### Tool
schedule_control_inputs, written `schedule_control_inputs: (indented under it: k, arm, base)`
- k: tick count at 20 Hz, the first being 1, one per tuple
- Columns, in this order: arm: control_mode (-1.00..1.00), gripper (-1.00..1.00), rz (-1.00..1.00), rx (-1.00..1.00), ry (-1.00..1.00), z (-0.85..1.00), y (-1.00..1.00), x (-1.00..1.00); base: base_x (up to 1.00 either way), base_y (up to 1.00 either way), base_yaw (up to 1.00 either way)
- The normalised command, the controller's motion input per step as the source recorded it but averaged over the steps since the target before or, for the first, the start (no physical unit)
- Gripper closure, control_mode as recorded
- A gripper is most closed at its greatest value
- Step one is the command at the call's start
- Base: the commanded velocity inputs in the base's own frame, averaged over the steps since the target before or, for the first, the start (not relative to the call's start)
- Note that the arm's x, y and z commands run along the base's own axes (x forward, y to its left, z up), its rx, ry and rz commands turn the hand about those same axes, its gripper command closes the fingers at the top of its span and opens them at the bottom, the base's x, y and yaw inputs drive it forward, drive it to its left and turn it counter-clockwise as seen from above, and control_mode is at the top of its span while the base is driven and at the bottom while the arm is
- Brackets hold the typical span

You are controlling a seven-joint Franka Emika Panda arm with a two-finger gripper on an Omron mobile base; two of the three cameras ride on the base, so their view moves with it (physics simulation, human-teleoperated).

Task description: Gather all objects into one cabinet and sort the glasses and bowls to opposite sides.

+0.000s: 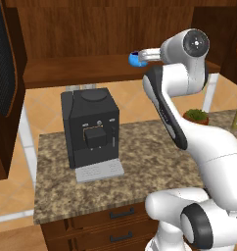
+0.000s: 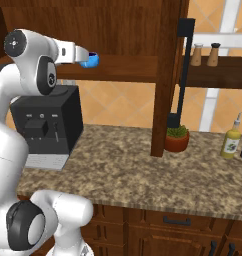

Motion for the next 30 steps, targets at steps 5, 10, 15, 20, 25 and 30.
schedule_control_inputs:
  k: [5, 10, 15, 20, 25, 30]
  arm:
    - [-1.0, -1.0, 0.01, 0.05, 0.1, 0.0, 0.0, 0.38]
    - [-1.0, -1.0, 0.0, 0.0, 0.01, -0.15, 0.0, 0.36]
    - [-1.0, -1.0, 0.0, 0.0, 0.01, -0.31, 0.01, 0.48]
    - [-1.0, -1.0, 0.0, 0.0, 0.01, -0.06, 0.02, 0.33]
    - [-1.0, -1.0, 0.0, 0.0, 0.08, -0.01, 0.09, 0.24]
    - [-1.0, -1.0, 0.0, 0.0, 0.11, -0.08, 0.11, 0.35]
  base:
    - [0.0, 0.0, 0.0]
    - [0.0, 0.0, 0.0]
    - [0.0, 0.0, 0.0]
    - [0.0, 0.0, 0.0]
    - [0.0, 0.0, 0.0]
    - [0.0, 0.0, 0.0]
